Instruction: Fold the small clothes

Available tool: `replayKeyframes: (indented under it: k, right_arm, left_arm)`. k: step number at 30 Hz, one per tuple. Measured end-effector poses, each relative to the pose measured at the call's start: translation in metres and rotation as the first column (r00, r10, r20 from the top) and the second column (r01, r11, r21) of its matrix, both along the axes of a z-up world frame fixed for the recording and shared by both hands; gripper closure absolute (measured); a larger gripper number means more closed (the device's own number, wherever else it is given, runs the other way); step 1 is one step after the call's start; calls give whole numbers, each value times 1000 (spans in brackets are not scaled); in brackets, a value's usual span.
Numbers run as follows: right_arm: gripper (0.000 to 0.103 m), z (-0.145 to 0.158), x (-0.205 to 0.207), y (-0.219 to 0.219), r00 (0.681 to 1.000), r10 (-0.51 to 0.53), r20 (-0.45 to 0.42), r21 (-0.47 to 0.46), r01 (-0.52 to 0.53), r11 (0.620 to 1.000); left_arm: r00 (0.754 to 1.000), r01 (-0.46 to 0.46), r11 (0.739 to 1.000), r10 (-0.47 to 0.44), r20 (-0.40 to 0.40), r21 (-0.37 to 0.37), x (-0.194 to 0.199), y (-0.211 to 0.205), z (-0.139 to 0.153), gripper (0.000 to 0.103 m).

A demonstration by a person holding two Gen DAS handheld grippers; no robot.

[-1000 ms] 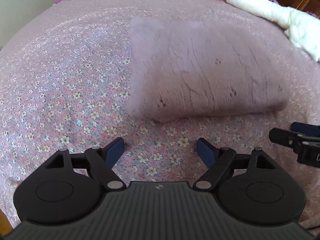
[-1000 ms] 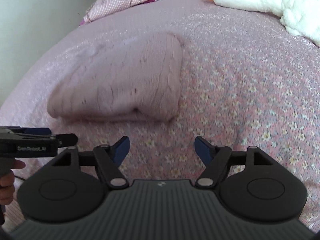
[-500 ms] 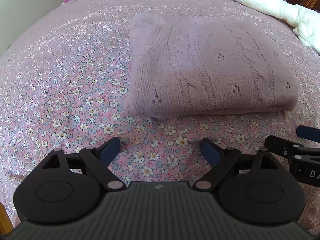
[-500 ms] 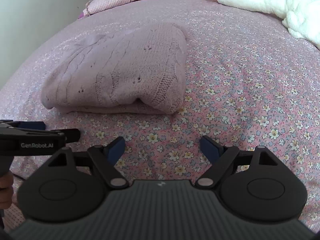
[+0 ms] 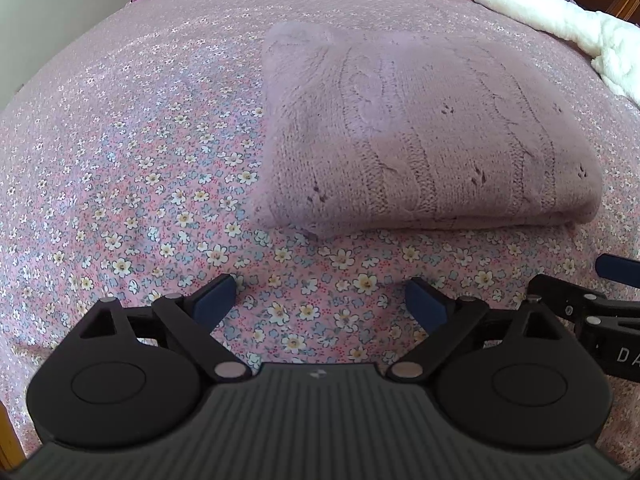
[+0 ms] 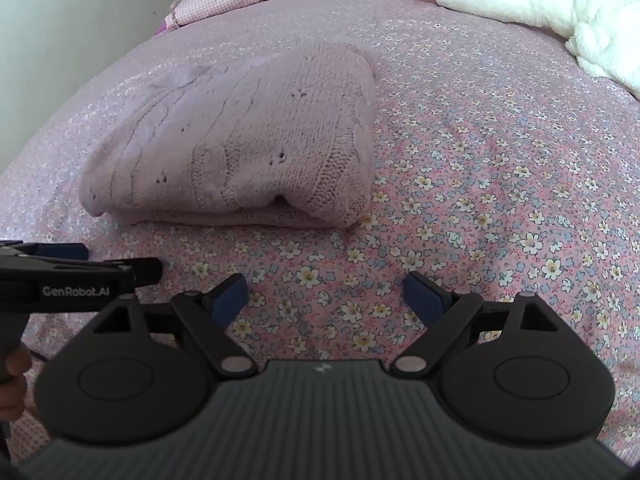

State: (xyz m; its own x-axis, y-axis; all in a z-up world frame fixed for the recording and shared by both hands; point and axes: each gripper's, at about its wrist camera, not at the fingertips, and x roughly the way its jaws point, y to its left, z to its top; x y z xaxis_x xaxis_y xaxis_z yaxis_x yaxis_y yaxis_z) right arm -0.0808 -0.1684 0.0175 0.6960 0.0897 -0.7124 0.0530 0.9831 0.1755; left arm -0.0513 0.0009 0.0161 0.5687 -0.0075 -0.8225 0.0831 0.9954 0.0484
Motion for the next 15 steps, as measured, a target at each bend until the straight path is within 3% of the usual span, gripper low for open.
replayKeyframes:
  k: [15]
  right_arm:
    - [13,0,1,0,1000,1,-2,3,-1,1000]
  left_arm:
    - [1000,0,1000,0,-2,2,0,-1,0,7]
